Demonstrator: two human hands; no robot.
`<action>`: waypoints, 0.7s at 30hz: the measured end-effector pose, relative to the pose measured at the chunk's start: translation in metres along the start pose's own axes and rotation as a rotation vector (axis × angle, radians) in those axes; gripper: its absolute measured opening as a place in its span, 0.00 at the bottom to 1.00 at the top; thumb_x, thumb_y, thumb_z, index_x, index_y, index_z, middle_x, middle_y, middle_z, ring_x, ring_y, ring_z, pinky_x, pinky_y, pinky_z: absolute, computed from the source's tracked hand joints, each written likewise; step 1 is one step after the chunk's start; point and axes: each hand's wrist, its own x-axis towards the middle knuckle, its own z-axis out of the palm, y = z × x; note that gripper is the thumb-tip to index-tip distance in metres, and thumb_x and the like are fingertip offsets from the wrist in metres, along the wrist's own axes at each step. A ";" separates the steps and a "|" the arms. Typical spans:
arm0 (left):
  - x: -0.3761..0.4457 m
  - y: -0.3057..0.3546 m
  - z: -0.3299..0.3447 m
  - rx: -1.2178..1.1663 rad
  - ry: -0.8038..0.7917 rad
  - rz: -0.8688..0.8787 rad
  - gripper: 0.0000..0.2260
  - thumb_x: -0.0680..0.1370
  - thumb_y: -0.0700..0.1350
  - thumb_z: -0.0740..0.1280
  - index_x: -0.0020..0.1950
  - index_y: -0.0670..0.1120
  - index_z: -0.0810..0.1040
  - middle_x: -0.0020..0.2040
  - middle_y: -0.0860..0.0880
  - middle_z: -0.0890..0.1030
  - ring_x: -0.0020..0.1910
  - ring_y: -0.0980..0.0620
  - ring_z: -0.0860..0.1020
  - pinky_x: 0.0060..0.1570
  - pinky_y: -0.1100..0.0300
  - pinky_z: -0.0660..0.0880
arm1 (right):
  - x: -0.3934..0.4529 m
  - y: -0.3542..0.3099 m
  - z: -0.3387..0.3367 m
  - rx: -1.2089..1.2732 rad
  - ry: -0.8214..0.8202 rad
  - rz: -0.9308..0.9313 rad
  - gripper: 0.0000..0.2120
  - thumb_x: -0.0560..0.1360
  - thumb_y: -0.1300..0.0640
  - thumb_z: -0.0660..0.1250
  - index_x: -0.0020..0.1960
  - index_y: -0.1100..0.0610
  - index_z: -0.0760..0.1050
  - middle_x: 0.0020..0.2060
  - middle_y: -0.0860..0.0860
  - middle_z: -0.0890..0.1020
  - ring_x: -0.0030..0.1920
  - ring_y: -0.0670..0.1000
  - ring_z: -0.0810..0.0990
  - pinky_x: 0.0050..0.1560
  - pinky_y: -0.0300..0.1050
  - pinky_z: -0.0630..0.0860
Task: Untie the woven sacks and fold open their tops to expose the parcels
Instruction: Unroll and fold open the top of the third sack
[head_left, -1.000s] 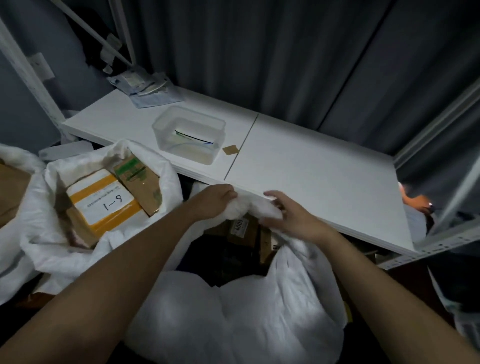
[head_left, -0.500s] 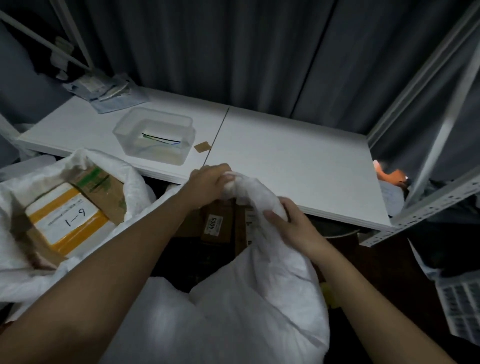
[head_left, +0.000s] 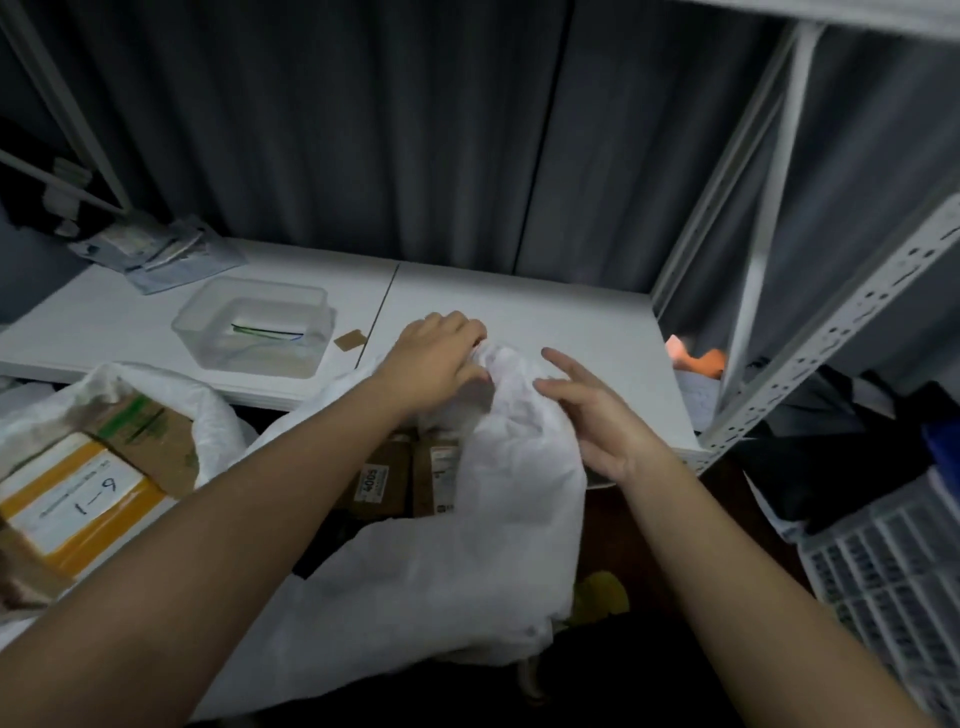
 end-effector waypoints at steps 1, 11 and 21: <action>0.005 0.003 -0.001 0.109 0.004 0.045 0.14 0.80 0.52 0.60 0.63 0.48 0.69 0.61 0.47 0.73 0.58 0.47 0.69 0.55 0.55 0.66 | -0.005 0.005 -0.003 -0.026 -0.009 0.016 0.24 0.75 0.64 0.67 0.69 0.55 0.66 0.61 0.59 0.77 0.59 0.59 0.79 0.59 0.54 0.76; 0.009 0.044 -0.055 -0.572 -0.164 -0.317 0.19 0.78 0.60 0.60 0.46 0.44 0.77 0.42 0.49 0.80 0.42 0.50 0.78 0.44 0.55 0.75 | -0.002 -0.042 0.028 0.039 0.218 0.004 0.20 0.77 0.59 0.67 0.65 0.67 0.70 0.58 0.63 0.79 0.53 0.60 0.82 0.46 0.50 0.81; 0.004 0.057 -0.060 -0.773 -0.097 -0.481 0.06 0.73 0.39 0.66 0.48 0.44 0.71 0.39 0.47 0.72 0.36 0.49 0.71 0.33 0.59 0.67 | -0.034 -0.013 0.050 -0.370 0.270 -0.263 0.20 0.79 0.60 0.63 0.70 0.55 0.65 0.55 0.49 0.77 0.49 0.43 0.77 0.40 0.32 0.73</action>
